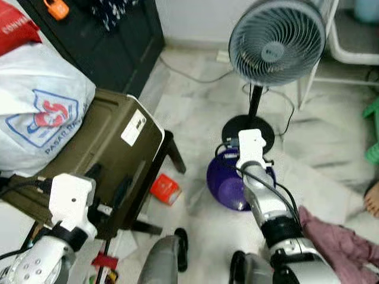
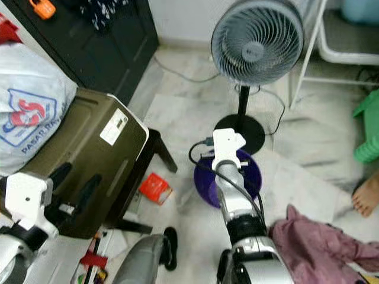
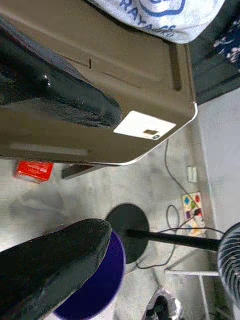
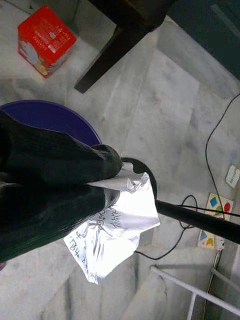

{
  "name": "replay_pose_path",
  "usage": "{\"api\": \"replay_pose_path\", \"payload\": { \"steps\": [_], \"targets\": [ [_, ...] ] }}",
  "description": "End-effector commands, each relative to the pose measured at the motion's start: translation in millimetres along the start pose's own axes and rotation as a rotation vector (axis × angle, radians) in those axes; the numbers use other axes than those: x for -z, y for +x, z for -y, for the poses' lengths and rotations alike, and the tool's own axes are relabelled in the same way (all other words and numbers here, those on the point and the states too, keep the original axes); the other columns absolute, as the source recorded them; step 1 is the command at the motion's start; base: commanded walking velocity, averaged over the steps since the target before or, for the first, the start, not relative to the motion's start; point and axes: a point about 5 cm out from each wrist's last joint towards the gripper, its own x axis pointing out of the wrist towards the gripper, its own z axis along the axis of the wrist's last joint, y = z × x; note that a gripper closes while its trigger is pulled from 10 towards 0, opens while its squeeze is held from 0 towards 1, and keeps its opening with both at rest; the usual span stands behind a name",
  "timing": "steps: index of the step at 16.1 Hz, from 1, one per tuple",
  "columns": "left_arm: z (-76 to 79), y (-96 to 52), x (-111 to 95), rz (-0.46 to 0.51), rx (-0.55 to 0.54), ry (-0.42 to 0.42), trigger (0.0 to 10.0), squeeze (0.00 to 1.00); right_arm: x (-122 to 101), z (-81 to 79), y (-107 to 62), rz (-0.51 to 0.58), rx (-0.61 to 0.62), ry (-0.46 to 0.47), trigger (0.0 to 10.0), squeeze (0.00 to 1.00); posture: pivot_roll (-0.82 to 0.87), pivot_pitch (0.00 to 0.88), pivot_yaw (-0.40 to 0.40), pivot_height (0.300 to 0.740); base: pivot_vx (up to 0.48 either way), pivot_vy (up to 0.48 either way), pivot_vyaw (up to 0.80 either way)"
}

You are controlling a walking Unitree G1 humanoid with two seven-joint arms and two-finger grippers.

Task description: Clean up the room

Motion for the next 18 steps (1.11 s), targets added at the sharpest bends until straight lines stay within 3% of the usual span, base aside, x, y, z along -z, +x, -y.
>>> {"api": "replay_pose_path", "payload": {
  "steps": [1,7,15,16,17,18],
  "targets": [
    [-4.4,-4.7,-1.1,-0.020,-0.016,0.009,10.0,0.00,6.5,-1.4,0.2,-0.018,0.012,-0.008,10.0,0.00,0.41,0.331,0.182,0.740,0.000,0.000,0.00],
    [-2.0,-7.1,-3.5,-0.045,-0.017,-0.005,10.0,0.00,14.7,14.0,-2.8,0.029,0.086,-0.003,10.0,0.00,0.41,0.356,0.190,0.740,0.000,0.000,0.00],
    [-4.0,-7.2,-4.7,-0.056,-0.020,-0.002,10.0,0.00,12.3,11.9,0.2,0.062,0.096,0.011,10.0,0.00,0.42,0.344,0.187,0.740,0.000,0.000,0.00],
    [-3.7,-7.3,-4.8,-0.057,-0.021,-0.002,10.0,0.00,12.2,12.1,0.4,0.064,0.097,0.012,10.0,0.16,0.42,0.344,0.186,0.740,0.000,0.000,0.00],
    [-3.8,-7.8,-4.4,-0.059,-0.022,-0.003,10.0,0.00,11.8,12.2,0.7,0.067,0.099,0.013,10.0,0.97,0.42,0.345,0.185,0.740,0.000,0.000,0.00],
    [-4.0,-9.2,-4.1,-0.064,-0.023,-0.002,10.0,0.00,11.0,11.7,1.3,0.073,0.100,0.014,10.0,1.00,0.42,0.348,0.184,0.740,0.000,0.000,0.00]
  ]
}}
